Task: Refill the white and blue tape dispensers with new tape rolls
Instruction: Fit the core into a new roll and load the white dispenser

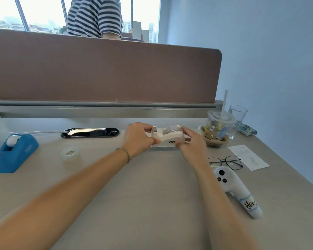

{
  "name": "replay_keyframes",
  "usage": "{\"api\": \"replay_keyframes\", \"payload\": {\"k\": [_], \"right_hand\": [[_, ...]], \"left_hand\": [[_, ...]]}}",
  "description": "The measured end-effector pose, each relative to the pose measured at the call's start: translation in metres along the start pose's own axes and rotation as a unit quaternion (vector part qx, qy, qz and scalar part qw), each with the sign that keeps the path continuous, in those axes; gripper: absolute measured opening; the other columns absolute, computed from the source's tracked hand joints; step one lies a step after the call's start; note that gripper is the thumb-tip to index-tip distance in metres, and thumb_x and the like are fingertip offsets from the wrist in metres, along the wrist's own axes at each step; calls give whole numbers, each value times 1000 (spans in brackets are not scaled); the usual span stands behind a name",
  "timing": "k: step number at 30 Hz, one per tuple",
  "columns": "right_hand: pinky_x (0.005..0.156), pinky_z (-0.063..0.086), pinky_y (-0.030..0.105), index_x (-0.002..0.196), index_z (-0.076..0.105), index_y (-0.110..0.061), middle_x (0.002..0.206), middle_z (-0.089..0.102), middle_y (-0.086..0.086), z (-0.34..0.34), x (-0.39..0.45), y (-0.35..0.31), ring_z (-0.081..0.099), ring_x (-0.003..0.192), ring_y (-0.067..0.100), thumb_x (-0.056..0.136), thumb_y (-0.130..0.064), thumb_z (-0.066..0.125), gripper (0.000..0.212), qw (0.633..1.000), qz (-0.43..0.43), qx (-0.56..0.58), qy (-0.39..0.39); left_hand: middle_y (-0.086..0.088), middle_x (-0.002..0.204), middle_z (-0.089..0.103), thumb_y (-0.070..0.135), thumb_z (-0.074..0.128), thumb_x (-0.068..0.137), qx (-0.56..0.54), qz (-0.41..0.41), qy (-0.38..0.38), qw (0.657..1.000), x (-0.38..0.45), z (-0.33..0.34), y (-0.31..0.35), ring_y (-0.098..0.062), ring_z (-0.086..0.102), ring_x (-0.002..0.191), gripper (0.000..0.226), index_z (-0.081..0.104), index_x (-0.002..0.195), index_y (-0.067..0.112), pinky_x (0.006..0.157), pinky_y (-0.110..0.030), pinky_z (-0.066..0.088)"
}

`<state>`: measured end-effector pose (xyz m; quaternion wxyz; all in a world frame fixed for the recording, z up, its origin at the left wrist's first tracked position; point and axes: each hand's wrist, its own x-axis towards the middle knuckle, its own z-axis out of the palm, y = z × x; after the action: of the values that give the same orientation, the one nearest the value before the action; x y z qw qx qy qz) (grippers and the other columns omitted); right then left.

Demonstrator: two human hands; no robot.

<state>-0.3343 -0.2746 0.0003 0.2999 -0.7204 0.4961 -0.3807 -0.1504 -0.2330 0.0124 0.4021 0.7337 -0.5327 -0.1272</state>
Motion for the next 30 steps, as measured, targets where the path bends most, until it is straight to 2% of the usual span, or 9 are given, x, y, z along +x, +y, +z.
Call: {"api": "replay_keyframes", "payload": {"k": [2,5,8,12,14,16,20,26,30], "right_hand": [[88,56,33,120,71,-33,104,77,-11,0,1,9,70,95,11,76,-5,66,52,999,20,35,-10],[79,47,30,99,68,-46,92,76,2,-1,2,16,65,84,22,77,6,59,58,993,60,98,-5],[81,50,36,114,70,-37,85,65,-6,-2,1,16,57,87,14,82,8,60,56,988,76,131,-17],[76,46,24,105,67,-32,92,70,-7,-1,4,19,61,88,12,82,3,63,42,987,74,138,-46],[90,46,28,124,64,-31,112,69,-6,1,4,18,61,106,16,84,0,65,50,988,84,126,-41],[109,40,37,150,46,-19,134,59,-1,1,2,13,52,128,18,88,-1,64,66,988,96,114,-33],[110,37,34,152,44,-27,151,50,-4,2,-2,-5,46,139,18,88,-4,57,69,991,79,104,15],[98,46,29,118,71,-26,118,69,-13,13,-15,-51,61,118,12,86,2,55,46,995,-35,84,37],[92,46,21,105,76,-28,100,66,-28,31,-34,-87,62,106,6,84,1,58,40,994,-105,24,-9]], "left_hand": [[8,112,77,31,88,64,12,-1,-1,1000,6,12,2,-5,63,97,47,80,109,22,79,-17,41],[5,114,77,32,87,65,24,-1,-7,1000,11,28,2,-12,67,105,47,80,110,20,82,-18,43],[6,113,77,36,85,67,37,-5,-2,999,12,39,-2,-13,67,106,47,79,112,22,83,-21,46],[7,106,78,43,80,67,59,-6,-8,998,11,44,-3,-17,69,98,45,79,108,26,81,-29,53],[5,105,77,43,79,69,70,-1,-25,997,11,42,0,-19,69,95,43,78,108,25,78,-30,54],[1,114,74,42,77,75,84,9,-52,995,9,37,3,-22,67,101,44,75,114,23,85,-32,53],[0,131,67,40,66,88,98,22,-59,993,-8,12,1,-23,61,120,45,66,129,19,99,-35,49],[5,132,65,32,57,93,168,54,-18,984,-56,-54,-23,-19,57,123,32,68,123,30,98,-34,48],[7,129,67,32,58,92,169,43,25,984,-95,-100,-48,-18,61,118,27,70,116,32,97,-32,47]]}}
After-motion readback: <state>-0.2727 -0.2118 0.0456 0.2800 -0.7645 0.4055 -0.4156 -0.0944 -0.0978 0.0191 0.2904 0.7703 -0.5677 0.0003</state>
